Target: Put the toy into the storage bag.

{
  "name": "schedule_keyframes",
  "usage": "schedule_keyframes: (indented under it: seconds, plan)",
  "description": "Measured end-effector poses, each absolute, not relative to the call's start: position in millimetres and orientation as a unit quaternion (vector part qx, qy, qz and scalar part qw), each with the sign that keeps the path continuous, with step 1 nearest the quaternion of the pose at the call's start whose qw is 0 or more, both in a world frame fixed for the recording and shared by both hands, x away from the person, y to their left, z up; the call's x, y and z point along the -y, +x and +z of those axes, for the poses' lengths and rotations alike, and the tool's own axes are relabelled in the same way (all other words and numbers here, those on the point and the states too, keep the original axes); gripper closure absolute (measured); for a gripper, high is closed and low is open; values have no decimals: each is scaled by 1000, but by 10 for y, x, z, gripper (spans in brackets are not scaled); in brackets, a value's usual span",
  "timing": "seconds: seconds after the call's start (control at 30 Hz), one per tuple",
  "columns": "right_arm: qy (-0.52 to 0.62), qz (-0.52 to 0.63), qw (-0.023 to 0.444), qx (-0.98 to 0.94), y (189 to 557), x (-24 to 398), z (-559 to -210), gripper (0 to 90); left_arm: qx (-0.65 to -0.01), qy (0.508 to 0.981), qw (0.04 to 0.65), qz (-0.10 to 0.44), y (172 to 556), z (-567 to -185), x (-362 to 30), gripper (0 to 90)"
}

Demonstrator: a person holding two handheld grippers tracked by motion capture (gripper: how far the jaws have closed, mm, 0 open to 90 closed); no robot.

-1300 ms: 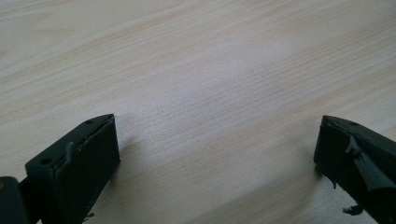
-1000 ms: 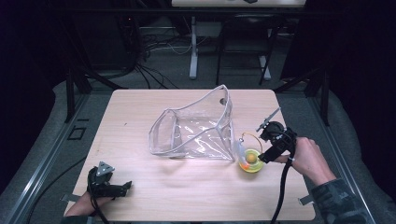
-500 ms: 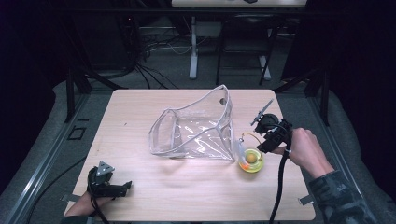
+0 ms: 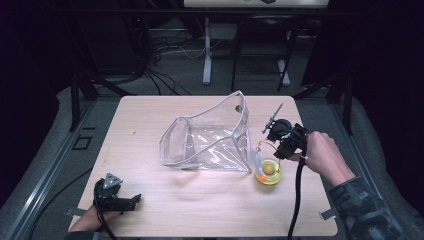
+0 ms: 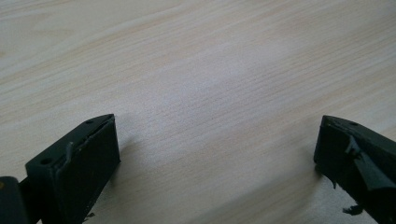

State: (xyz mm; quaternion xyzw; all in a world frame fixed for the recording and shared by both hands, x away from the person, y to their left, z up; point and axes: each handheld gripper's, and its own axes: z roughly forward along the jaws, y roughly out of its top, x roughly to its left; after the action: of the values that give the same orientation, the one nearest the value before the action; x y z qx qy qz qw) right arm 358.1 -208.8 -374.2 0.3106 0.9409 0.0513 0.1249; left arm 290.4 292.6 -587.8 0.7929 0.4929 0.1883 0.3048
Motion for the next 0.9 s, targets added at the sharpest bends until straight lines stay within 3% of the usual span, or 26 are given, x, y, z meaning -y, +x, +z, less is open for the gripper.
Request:
schedule_keyframes:
  seconds: [0.33,0.9]
  plan:
    - [299,41,124,-945,3622,2044,-3754,867,-492,793,305,188,2903,-5878,-2925,1]
    - [300,34,117,-946,3688,2078,-3716,880,-492,793,306,188,2904,-5878,-2925,1]
